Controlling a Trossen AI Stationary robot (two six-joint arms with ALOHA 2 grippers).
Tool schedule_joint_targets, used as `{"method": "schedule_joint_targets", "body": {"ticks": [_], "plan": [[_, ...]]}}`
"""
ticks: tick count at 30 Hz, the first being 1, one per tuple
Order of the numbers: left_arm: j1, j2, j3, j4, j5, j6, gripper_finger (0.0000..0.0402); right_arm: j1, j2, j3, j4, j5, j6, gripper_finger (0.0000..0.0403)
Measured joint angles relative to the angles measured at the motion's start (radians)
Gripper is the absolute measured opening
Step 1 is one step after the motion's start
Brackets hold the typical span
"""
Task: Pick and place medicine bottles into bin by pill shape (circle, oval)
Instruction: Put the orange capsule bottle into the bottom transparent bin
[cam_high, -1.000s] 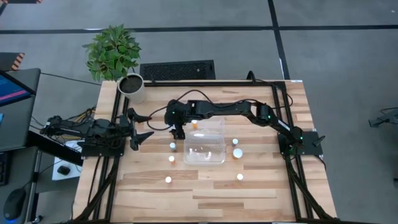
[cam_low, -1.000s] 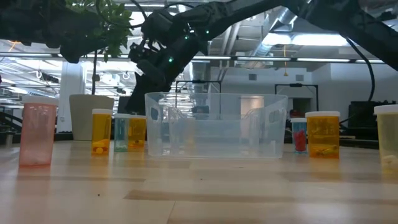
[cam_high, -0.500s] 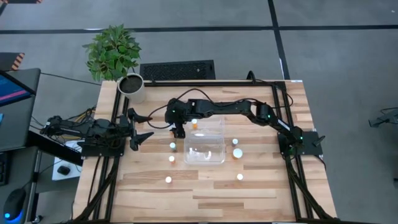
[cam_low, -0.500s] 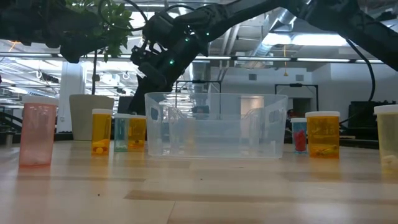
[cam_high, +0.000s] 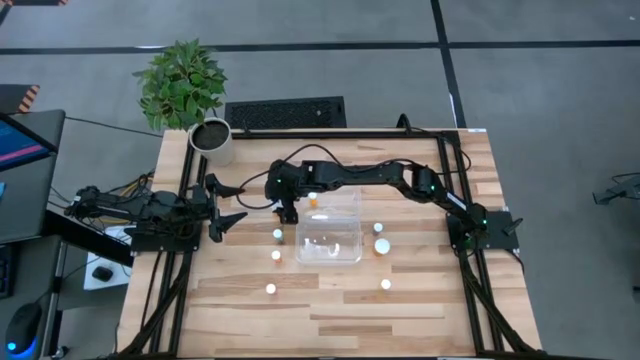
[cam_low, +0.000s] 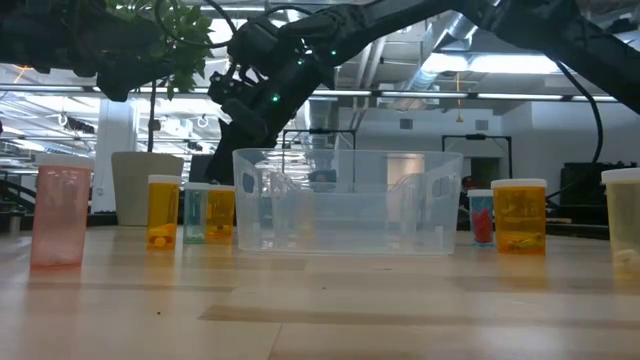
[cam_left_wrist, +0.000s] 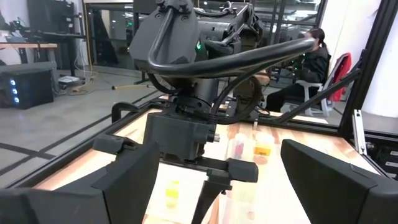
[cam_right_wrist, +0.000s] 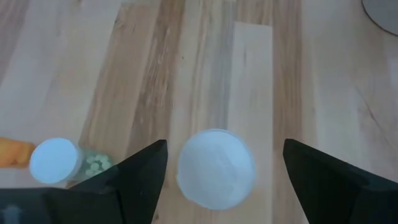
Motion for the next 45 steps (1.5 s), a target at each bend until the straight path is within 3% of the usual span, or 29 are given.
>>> {"method": "schedule_joint_targets", "body": {"ticks": [34, 45], "plan": [[0.0, 0.0, 0.0, 0.001, -0.001, -0.015, 0.033, 0.007, 0.05, -0.002, -0.023, 0.001, -0.01, 0.0326], [0.0, 0.0, 0.0, 0.001, 0.0, -0.018, 0.033, 0.009, 0.037, 0.046, -0.041, 0.001, -0.015, 0.0299]]}}
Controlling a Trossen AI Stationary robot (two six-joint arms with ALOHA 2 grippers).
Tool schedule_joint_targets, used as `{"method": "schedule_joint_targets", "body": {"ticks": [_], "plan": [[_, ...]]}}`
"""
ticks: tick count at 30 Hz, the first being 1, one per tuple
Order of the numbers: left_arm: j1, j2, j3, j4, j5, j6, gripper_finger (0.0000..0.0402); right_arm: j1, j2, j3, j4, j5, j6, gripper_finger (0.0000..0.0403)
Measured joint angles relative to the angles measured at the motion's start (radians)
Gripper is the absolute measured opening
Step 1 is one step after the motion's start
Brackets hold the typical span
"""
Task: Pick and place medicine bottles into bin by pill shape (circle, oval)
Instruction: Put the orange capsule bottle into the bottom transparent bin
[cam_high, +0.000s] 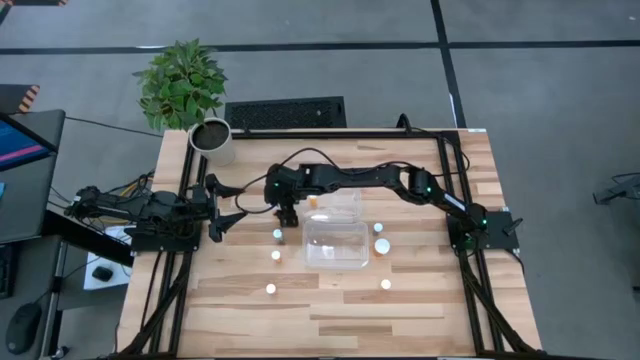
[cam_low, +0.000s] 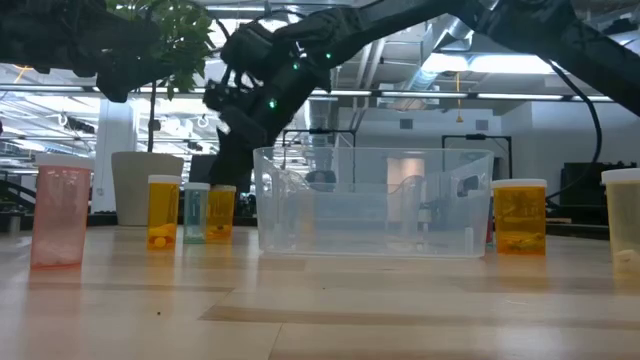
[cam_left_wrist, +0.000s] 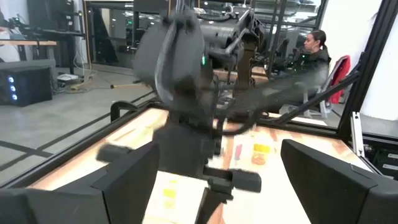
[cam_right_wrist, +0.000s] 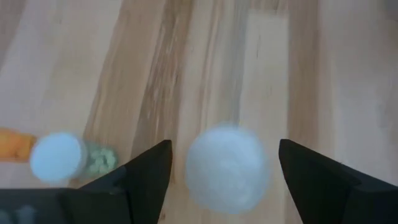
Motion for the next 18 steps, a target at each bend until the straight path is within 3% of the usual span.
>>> {"method": "schedule_joint_targets", "body": {"ticks": [18], "plan": [[0.0, 0.0, 0.0, -0.001, 0.024, -0.008, 0.033, 0.0, 0.011, -0.002, -0.012, 0.001, -0.003, 0.0275]]}}
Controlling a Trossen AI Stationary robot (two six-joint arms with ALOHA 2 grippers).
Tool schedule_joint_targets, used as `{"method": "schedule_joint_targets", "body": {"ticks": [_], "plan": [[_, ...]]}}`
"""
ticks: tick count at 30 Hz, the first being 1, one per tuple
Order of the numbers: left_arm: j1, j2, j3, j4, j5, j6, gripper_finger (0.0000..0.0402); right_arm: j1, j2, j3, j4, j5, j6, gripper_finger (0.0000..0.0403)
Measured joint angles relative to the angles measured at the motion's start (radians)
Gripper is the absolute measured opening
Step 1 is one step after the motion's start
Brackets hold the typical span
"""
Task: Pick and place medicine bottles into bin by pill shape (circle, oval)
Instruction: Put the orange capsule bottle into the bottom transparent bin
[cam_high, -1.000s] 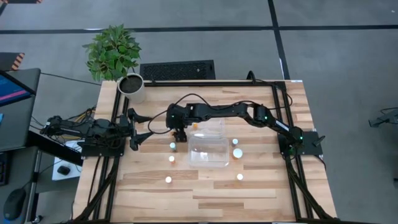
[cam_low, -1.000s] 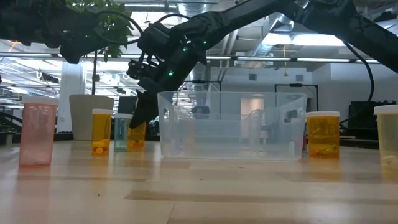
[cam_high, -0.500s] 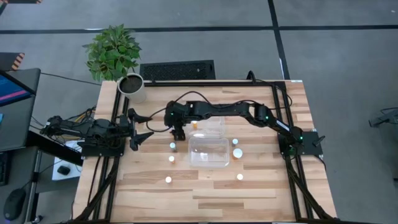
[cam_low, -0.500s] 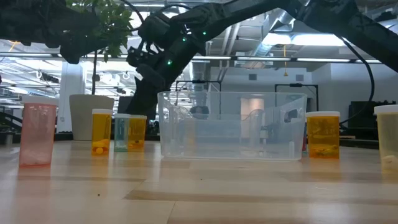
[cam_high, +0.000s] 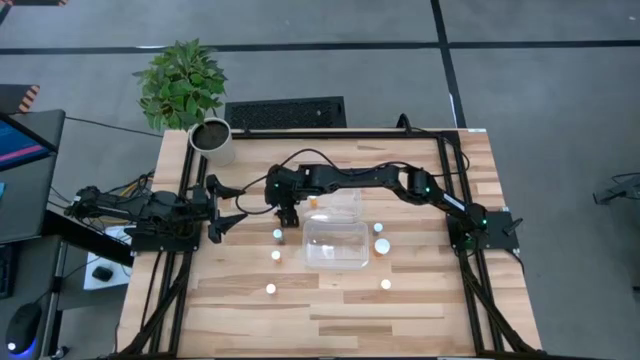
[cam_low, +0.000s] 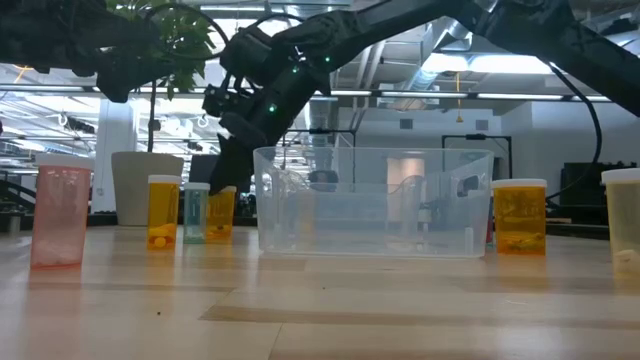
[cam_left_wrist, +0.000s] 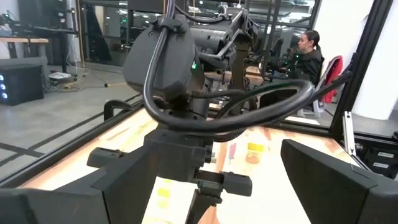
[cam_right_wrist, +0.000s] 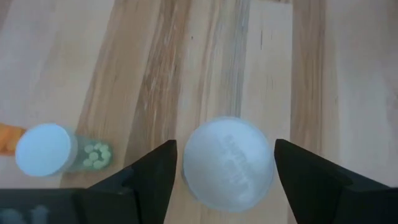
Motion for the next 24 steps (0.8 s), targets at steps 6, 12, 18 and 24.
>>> {"method": "schedule_joint_targets", "body": {"ticks": [6, 12, 18, 24], "plan": [[0.0, 0.0, 0.0, 0.0, 0.002, 0.0, 0.033, -0.002, 0.0, 0.0, -0.009, 0.001, 0.0, 0.0275], [0.0, 0.0, 0.0, 0.0, 0.002, 0.0, 0.033, -0.001, 0.0, 0.0, -0.011, 0.003, 0.0, 0.0239], [0.0, 0.0, 0.0, 0.0, 0.003, -0.007, 0.033, -0.004, -0.001, 0.0, -0.01, 0.004, -0.003, 0.0184], [0.0, 0.0, 0.0, 0.0, 0.003, -0.007, 0.033, -0.001, -0.005, 0.0, -0.017, 0.005, -0.003, 0.0209]]}}
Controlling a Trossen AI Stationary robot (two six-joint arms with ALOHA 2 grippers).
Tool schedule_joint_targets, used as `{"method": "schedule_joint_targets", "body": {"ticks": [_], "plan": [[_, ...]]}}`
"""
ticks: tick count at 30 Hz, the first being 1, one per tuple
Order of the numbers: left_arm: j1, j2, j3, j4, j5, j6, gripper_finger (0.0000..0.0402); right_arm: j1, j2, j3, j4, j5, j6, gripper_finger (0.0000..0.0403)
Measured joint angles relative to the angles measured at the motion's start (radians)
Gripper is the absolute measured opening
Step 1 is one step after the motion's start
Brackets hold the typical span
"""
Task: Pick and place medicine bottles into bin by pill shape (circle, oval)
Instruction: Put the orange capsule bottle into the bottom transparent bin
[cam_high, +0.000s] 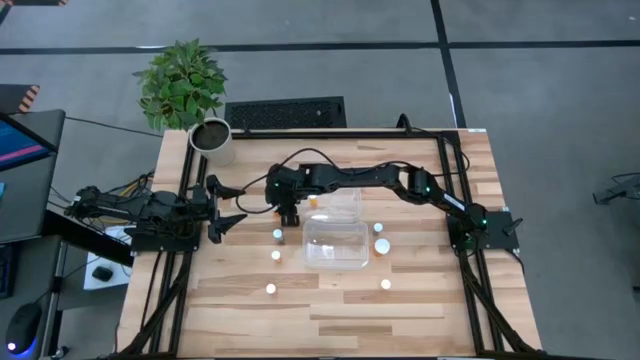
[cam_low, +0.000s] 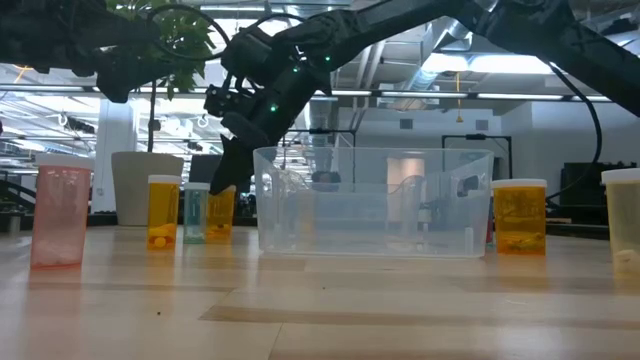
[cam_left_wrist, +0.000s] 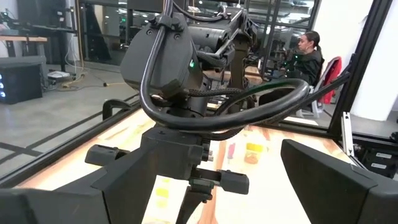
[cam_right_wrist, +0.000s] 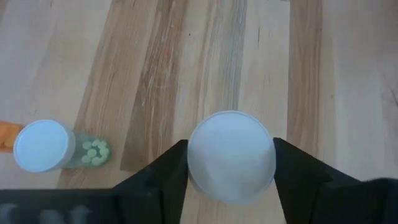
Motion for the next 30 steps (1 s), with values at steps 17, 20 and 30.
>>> {"method": "schedule_joint_targets", "body": {"ticks": [17, 20, 30], "plan": [[0.0, 0.0, 0.0, 0.001, 0.01, -0.013, 0.033, -0.002, -0.353, -0.001, -0.313, -0.008, -0.017, 0.021], [0.0, 0.0, 0.0, 0.001, 0.018, -0.015, 0.033, 0.018, -0.456, -0.001, -0.437, -0.028, 0.018, 0.0213], [0.0, 0.0, 0.0, 0.003, 0.029, -0.017, 0.033, 0.216, -0.775, -0.264, -0.514, 0.068, 0.264, 0.0211]]}}
